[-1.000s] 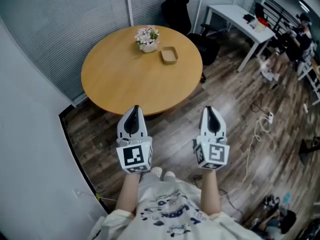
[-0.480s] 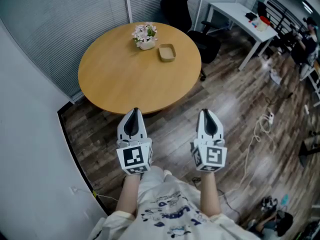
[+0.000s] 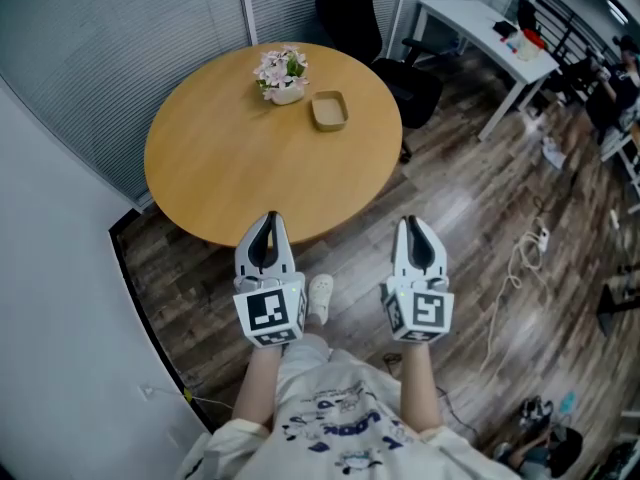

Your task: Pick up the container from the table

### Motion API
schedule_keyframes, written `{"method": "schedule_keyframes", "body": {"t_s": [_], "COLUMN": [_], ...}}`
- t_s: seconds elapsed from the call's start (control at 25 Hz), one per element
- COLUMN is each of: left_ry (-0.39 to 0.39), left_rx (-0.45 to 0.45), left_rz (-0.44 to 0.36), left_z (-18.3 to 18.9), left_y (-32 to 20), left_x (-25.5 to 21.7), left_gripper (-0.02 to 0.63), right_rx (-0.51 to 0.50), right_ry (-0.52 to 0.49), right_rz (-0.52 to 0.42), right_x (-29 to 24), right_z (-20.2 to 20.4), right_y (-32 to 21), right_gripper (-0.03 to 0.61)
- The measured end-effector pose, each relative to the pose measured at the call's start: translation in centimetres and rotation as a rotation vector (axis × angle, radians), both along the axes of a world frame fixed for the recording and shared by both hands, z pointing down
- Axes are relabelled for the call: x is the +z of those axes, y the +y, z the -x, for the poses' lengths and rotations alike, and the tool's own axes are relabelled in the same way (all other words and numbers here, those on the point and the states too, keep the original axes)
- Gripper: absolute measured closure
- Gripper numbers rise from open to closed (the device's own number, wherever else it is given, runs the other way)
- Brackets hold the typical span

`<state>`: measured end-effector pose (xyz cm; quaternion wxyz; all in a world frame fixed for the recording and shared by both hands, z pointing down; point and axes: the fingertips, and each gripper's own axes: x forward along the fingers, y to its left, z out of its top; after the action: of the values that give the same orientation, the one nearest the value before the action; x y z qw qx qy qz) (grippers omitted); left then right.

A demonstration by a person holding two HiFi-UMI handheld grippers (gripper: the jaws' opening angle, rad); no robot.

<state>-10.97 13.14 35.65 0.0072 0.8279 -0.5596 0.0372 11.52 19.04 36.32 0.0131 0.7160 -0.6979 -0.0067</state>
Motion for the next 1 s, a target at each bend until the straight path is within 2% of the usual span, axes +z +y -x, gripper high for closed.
{"method": "schedule_keyframes", "body": {"t_s": [0.56, 0.72, 1.0], "left_ry": [0.054, 0.070, 0.045], "left_rx": [0.088, 0.109, 0.113], "left_rz": [0.022, 0.042, 0.095], "left_z": [-6.2, -7.5, -8.6], "left_y": [-18.4, -22.7, -27.3], "left_x": [-0.2, 0.0, 1.8], "left_gripper": [0.616, 0.578, 0.537], "right_rx": [0.024, 0.033, 0.034], "right_ry": [0.032, 0.040, 0.038], "right_rz": [0.025, 0.026, 0.028], "right_x": [-0.8, -1.2, -0.5], "right_z": [-3.5, -4.2, -5.1], "right_y": [-17.6, -21.6, -26.2], "right_gripper": [0.551, 0.551, 0.551]}}
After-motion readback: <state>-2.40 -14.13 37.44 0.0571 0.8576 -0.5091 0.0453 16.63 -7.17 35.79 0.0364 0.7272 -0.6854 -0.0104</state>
